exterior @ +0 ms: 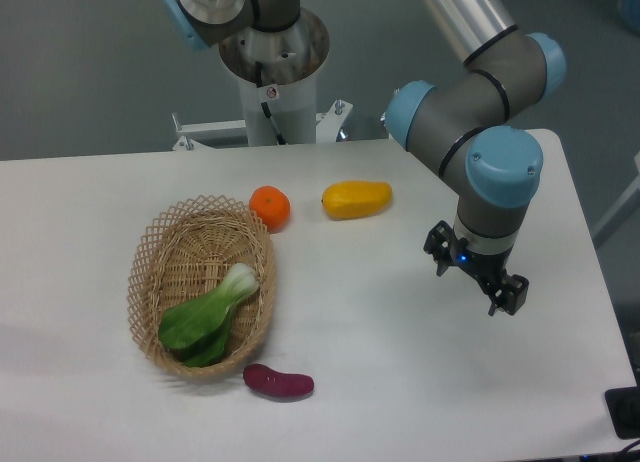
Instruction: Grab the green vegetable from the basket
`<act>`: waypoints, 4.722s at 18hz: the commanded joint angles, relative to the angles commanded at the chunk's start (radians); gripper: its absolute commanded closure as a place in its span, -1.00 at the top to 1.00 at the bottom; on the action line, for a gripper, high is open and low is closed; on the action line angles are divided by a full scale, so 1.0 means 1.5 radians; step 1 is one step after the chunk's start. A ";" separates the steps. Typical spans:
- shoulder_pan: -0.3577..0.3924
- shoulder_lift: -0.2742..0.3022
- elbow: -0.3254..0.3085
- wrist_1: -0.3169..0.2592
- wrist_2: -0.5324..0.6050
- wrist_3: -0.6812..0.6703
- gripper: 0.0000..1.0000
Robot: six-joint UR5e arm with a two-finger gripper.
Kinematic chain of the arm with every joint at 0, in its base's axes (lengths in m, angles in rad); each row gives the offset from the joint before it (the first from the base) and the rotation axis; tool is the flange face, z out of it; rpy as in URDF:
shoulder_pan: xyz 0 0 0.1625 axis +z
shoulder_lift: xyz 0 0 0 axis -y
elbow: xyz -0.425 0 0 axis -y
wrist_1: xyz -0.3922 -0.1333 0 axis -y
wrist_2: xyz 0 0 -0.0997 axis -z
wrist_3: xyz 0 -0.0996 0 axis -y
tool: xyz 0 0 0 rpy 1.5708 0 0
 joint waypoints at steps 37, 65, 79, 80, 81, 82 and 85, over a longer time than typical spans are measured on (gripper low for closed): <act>-0.296 0.071 -0.160 0.009 -0.030 -0.336 1.00; -0.361 -0.005 -0.167 0.039 -0.021 -0.427 -0.07; -0.296 0.070 -0.144 0.022 -0.095 -0.424 -1.00; -0.285 0.072 -0.140 0.022 -0.099 -0.424 -1.00; -0.273 0.072 -0.135 0.020 -0.099 -0.424 -1.00; -0.261 0.078 -0.128 0.015 -0.099 -0.423 -1.00; -0.217 0.091 -0.117 0.012 -0.099 -0.403 -1.00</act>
